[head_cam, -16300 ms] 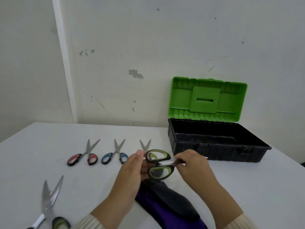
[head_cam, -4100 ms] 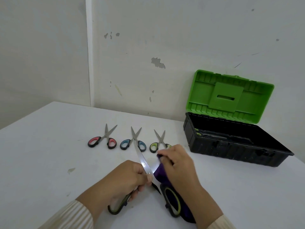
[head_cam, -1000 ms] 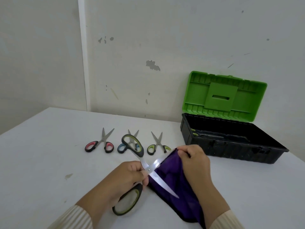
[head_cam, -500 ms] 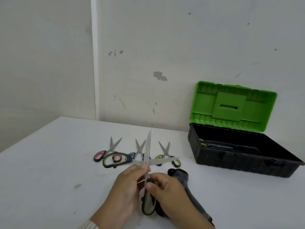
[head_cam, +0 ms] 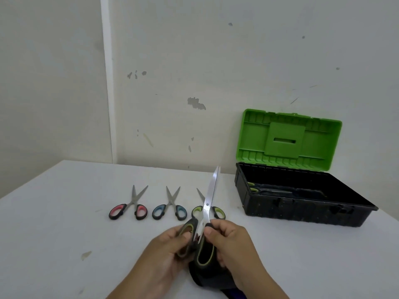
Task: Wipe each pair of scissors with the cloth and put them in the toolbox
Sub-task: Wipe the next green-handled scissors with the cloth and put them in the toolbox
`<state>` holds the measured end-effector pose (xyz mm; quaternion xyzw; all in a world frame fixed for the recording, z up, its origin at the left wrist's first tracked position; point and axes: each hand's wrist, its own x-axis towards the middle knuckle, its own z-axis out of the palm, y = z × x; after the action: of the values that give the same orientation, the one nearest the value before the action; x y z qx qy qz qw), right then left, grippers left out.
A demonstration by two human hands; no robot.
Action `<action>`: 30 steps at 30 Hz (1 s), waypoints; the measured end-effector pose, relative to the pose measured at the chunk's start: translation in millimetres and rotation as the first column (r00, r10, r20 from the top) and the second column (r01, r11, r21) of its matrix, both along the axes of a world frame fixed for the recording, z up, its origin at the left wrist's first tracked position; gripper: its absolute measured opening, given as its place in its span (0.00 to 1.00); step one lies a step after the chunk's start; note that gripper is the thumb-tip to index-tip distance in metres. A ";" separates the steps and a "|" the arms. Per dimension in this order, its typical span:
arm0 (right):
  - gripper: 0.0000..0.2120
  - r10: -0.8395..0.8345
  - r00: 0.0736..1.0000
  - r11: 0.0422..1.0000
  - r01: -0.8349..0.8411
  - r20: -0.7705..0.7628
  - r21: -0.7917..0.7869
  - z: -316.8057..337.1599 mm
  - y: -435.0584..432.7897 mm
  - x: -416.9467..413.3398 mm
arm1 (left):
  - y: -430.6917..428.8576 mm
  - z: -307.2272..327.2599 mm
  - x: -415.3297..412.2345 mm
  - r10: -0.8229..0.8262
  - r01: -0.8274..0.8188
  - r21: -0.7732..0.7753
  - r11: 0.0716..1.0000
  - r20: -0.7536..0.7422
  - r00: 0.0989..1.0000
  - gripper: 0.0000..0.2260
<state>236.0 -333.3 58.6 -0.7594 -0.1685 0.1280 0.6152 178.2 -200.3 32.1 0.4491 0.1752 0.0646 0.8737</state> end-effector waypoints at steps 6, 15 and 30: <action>0.09 -0.070 0.980 0.990 0.090 0.184 -0.105 -6.2 -1.9 6.2 | -2.1 0.3 0.3 -0.015 0.016 0.017 1.000 -0.012 1.000 0.09; 0.16 0.344 0.680 0.771 0.190 0.648 -0.608 17.0 -29.8 20.3 | -6.7 16.0 -4.1 -0.168 0.171 0.108 0.979 -0.038 0.985 0.09; 0.09 0.104 0.755 0.593 0.476 0.648 -0.650 57.8 -127.4 156.5 | -126.7 -15.3 119.7 -0.239 0.306 0.945 0.117 -0.273 0.932 0.21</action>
<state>392.5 -460.8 116.5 -0.9594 -0.2025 -0.1413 0.1361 297.9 -327.0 16.8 0.9273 0.0307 -0.0111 0.3730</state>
